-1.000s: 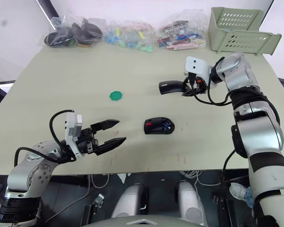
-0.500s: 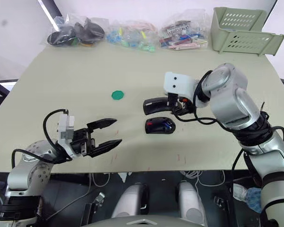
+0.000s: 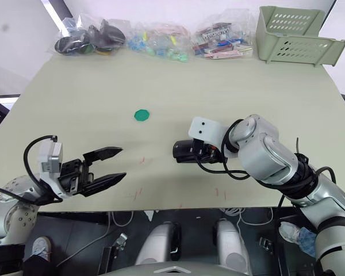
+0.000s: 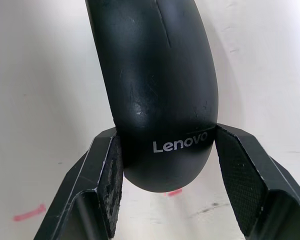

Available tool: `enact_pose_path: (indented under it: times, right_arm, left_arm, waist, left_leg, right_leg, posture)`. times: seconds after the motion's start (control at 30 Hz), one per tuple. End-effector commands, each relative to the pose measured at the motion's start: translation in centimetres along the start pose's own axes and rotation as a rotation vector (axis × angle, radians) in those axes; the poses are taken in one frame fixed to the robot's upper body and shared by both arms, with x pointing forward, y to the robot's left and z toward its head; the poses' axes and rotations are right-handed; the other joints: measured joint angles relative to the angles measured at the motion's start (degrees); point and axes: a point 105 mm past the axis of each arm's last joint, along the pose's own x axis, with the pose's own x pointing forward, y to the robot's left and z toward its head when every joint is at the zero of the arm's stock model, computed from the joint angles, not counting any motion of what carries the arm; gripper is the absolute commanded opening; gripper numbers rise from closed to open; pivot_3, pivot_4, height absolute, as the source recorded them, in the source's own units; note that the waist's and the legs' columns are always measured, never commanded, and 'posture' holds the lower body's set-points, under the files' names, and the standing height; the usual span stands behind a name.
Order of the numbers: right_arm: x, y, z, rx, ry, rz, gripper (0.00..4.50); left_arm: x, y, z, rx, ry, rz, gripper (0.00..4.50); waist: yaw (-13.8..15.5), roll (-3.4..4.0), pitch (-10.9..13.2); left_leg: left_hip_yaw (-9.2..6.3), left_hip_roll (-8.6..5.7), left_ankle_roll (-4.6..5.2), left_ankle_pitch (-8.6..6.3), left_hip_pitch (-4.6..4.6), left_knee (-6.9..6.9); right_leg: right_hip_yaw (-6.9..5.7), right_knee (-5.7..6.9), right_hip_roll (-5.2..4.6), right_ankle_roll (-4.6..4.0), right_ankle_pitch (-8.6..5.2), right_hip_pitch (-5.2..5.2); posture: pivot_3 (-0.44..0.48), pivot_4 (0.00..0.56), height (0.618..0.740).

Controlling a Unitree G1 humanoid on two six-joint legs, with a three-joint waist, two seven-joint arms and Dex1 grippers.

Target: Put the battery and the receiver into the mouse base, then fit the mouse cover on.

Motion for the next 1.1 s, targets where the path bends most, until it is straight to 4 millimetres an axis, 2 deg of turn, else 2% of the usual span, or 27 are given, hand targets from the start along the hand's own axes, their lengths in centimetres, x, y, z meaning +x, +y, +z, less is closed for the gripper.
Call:
enact_pose_path:
  times: [0.03,0.4,1.1]
  right_arm:
    - [0.0,0.0,0.5,-0.044,-0.027,-0.010,2.51]
    - [1.2,-0.2,0.0,-0.070,-0.005,-0.001,2.51]
    - [0.9,-1.3,-0.7,-0.105,0.043,-0.040,2.51]
  left_arm:
    - [-1.2,-0.1,0.5,0.011,-0.015,0.018,4.50]
    - [-2.1,-0.1,0.0,0.007,0.002,0.052,4.50]
    - [-2.1,0.0,-0.4,0.008,0.012,0.058,4.50]
  waist:
    - [0.00,-0.01,-0.01]
    - [0.06,-0.03,-0.02]
    - [0.05,-0.05,-0.03]
  left_leg:
    - [0.00,0.00,-0.01,0.00,-0.02,0.01]
    - [0.00,0.02,-0.01,0.01,-0.15,0.19]
    - [-0.01,0.04,-0.01,0.01,-0.15,0.44]
  right_leg:
    - [-0.04,0.00,0.00,-0.01,-0.01,0.00]
    - [-0.13,0.01,-0.01,-0.03,-0.01,-0.01]
    - [-0.14,0.09,-0.01,-0.03,-0.01,0.06]
  posture:
    - [0.000,0.150,0.740]
    - [0.000,0.150,0.740]
    - [0.000,0.150,0.740]
